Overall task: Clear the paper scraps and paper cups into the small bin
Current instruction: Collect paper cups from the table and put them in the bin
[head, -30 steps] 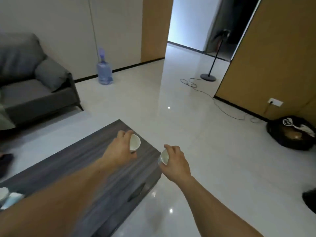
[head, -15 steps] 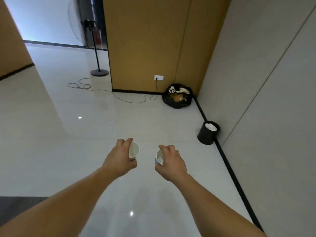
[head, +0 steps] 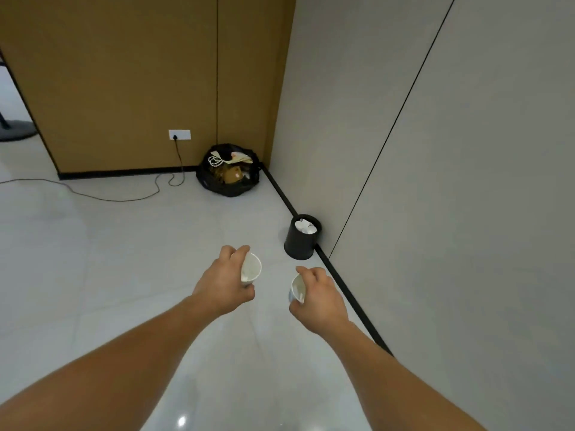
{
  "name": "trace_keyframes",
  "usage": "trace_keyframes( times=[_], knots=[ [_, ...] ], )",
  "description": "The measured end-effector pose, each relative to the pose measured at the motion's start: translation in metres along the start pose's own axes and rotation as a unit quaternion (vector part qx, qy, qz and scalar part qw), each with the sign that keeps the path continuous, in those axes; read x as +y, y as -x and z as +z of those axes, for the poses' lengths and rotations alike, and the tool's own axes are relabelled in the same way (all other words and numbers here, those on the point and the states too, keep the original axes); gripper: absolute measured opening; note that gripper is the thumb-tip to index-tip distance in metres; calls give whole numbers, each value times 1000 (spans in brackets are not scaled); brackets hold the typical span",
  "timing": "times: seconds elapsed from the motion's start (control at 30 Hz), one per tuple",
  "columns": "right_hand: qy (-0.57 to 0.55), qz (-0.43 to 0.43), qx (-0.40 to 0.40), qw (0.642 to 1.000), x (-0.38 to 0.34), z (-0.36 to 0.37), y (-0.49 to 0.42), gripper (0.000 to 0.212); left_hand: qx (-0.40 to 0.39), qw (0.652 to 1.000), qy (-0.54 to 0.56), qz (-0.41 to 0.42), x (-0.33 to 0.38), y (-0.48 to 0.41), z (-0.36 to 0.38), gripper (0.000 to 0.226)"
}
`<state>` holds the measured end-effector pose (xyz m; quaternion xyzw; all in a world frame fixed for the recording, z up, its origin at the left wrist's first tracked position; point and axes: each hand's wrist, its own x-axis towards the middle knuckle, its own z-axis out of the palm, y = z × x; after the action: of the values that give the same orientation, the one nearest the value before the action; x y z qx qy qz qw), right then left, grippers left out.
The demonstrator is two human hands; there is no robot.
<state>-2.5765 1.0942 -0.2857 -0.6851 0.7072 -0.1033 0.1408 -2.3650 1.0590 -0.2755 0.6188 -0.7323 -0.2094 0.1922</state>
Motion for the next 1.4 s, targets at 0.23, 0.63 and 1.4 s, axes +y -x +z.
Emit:
trace_keyframes(
  times=[0.23, 0.63, 1.4],
  knots=[
    [4, 57, 3, 998, 25, -1, -92, 71, -35, 999, 10, 41, 4, -118, 17, 82],
    [-17, 62, -8, 998, 114, -13, -332, 73, -70, 996, -17, 43, 41, -358, 71, 84],
    [-27, 166, -39, 985, 259, -30, -733, 72, -182, 978, -14, 106, 68, -807, 190, 81]
  ],
)
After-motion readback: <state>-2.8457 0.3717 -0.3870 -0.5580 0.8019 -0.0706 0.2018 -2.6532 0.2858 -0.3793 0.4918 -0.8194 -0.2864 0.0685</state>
